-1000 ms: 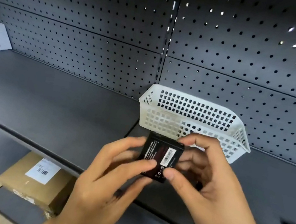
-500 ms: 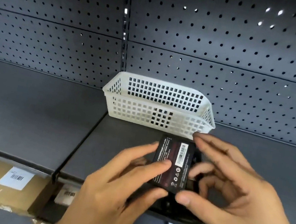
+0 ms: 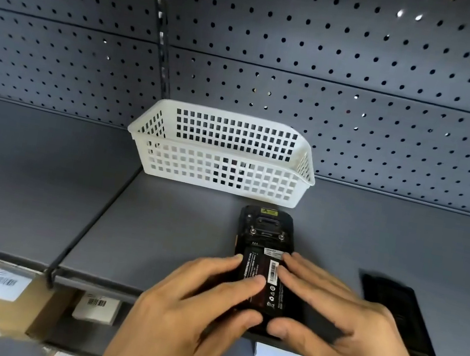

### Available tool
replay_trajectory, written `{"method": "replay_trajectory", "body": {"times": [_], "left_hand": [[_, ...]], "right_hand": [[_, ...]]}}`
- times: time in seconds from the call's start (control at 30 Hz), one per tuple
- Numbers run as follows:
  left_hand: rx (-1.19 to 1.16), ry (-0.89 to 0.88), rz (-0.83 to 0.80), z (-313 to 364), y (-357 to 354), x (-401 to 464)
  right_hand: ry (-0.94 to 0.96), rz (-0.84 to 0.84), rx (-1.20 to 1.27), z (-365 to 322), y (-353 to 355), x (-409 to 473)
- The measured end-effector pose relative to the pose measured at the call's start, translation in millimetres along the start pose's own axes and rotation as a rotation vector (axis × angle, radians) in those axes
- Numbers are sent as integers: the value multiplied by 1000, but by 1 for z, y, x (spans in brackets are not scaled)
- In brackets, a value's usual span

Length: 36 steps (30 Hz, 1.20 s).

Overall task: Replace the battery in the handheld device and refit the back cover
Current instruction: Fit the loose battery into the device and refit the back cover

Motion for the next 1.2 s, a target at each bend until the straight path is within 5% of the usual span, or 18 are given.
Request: {"method": "replay_trajectory", "body": {"times": [0.67,1.2], "left_hand": [[-42,236,-244,-16,-7,25],[-279,361,-376,-35,-15,35]], "right_hand": [[24,14,-45,1,5,8],[-284,-140,313,17,0,13]]}}
Point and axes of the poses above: each hand's wrist, its own x-axis towards the middle knuckle, its own y-axis out of the back of the hand, z = x × y, the point moved 7 cm from there along x, towards the middle knuckle, and after that the axes turned 3 degrees about -y, right-handed, at the moved point
